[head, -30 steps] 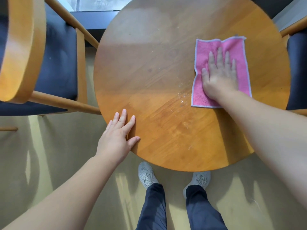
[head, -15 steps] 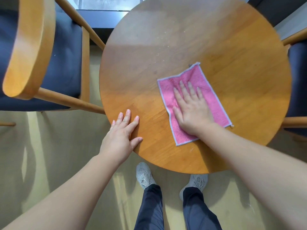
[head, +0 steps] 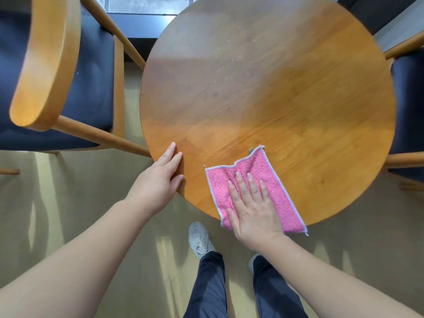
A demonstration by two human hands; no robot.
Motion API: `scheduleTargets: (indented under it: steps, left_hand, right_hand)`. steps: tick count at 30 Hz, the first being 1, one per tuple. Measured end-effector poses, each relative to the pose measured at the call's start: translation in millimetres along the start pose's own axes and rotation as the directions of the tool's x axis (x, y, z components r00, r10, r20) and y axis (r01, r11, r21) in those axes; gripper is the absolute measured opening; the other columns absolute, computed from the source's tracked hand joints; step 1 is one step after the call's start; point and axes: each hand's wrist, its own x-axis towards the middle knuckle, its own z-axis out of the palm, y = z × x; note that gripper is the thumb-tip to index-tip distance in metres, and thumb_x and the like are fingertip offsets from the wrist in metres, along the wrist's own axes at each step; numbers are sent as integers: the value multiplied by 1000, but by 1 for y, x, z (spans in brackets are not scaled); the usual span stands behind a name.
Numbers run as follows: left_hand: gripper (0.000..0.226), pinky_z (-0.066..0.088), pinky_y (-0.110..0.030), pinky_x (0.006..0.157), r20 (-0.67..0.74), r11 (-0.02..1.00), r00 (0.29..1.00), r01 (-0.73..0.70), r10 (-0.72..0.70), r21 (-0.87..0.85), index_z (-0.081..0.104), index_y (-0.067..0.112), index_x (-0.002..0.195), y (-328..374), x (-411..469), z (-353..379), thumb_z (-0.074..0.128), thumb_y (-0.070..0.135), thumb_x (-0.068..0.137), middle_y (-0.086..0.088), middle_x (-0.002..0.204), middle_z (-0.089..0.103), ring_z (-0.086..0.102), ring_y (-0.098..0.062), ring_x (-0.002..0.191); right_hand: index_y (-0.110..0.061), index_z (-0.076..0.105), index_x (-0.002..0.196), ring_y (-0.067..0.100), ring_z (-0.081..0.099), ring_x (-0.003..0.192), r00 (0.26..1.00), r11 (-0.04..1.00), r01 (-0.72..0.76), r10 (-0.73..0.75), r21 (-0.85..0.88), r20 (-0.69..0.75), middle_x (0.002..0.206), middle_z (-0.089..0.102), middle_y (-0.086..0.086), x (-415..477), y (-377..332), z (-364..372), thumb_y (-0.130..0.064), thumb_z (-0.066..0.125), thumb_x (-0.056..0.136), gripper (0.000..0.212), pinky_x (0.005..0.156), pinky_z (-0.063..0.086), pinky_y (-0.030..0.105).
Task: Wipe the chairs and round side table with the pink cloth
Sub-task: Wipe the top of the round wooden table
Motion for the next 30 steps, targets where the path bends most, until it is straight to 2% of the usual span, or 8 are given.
scheduleTargets:
  steps: [4,7,10,13,17,20,24,30]
  left_hand:
    - [59,13,-32,117,-53,992,999,4,2,130,36,21,146,-13,4,-1,58,32,92,-2,158,13,11,-19,146]
    - [56,15,-28,115,-51,997,999,-5,9,74,36,27,145,-19,4,-4,58,30,93,4,158,14,12,-14,145]
    - [62,10,-20,112,-55,999,998,-14,17,46,32,24,147,-25,6,-7,60,31,92,7,157,14,13,-9,145]
    - [68,4,-25,116,-60,994,998,-12,19,113,30,20,148,-32,8,-4,60,38,90,1,158,13,12,-15,146]
    - [68,10,-34,119,-51,999,999,4,-1,51,34,22,146,-34,7,-3,64,37,87,0,157,13,10,-18,146]
    - [68,12,-34,119,-45,999,999,-12,14,31,35,23,145,-37,8,-4,65,36,86,2,157,13,10,-17,146]
    - [69,13,-32,118,-53,1000,998,-18,19,19,33,25,146,-41,7,-1,64,39,86,12,150,2,8,-15,146]
    - [68,9,-30,117,-49,1000,999,-24,24,11,31,27,147,-41,6,-1,62,40,87,14,150,0,6,-13,146]
  right_hand:
    - [-14,29,149,33,15,147,1000,1000,18,-18,4,-7,159,17,11,12,5,-3,-46,31,95,64,116,12,53]
    - [-15,22,149,35,18,146,1000,1000,10,-10,-5,-20,159,15,9,46,10,-12,-50,28,95,65,116,10,54]
    - [-15,19,151,34,14,148,1000,1000,0,0,-3,7,161,14,9,89,20,-28,-51,23,94,68,118,3,51]
    - [-19,15,155,30,3,150,999,1000,-22,22,-5,36,163,5,5,128,31,-46,-52,13,93,69,120,-3,48]
    - [-20,15,155,30,3,150,998,998,-57,57,-10,15,164,5,5,178,45,-67,-50,14,92,70,120,-2,48]
    - [-21,10,156,28,-2,150,994,994,-111,111,-7,1,164,-1,5,215,53,-77,-49,17,95,67,120,-3,48]
    - [-22,7,156,28,-4,150,986,986,-165,164,-35,-31,164,-4,4,252,59,-86,-48,17,98,64,120,-3,48]
    - [-22,2,156,28,-6,150,984,983,-177,176,-52,-22,163,-7,5,259,57,-89,-48,14,99,64,121,-4,46]
